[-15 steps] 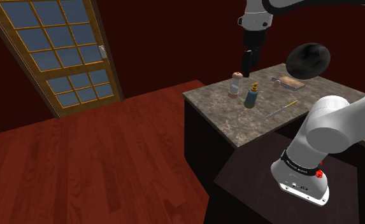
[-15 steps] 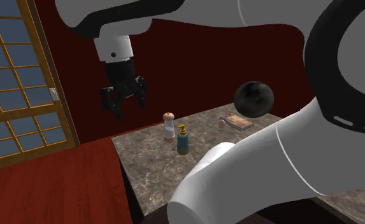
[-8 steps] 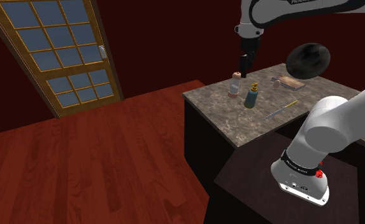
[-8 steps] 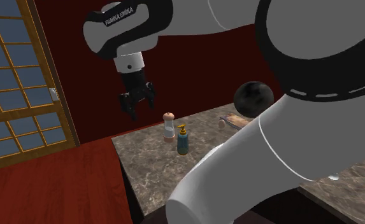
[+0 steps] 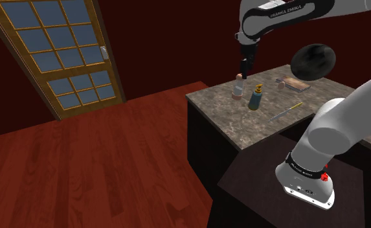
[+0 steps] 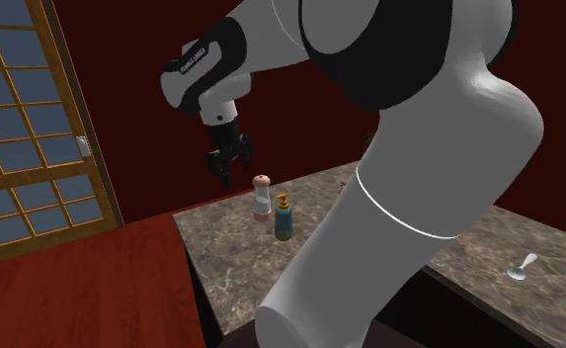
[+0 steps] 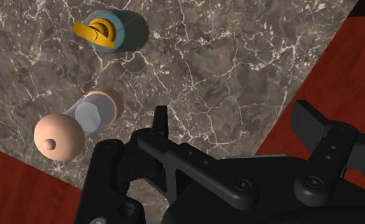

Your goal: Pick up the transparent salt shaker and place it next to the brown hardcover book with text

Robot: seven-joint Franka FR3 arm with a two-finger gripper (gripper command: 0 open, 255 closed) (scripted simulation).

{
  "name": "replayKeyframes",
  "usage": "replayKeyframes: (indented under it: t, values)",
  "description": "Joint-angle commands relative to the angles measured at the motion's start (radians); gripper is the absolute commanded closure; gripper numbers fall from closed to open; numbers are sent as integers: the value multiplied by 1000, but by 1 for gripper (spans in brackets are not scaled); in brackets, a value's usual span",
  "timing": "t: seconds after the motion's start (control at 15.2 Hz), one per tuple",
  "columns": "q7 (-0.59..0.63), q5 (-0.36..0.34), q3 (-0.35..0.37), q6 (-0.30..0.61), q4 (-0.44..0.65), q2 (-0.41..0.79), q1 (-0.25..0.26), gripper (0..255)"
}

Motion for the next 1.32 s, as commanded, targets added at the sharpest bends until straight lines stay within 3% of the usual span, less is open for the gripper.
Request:
replayKeyframes:
  t: [0.0,0.46,1.06,1.25]
  values:
    - [-32,-16,-27,43,17,54,-12,0]
    - [-147,-23,-109,168,145,283,-47,0]
    - [-306,46,-163,271,398,609,-124,0]
    - [-317,54,-164,299,404,641,-136,0]
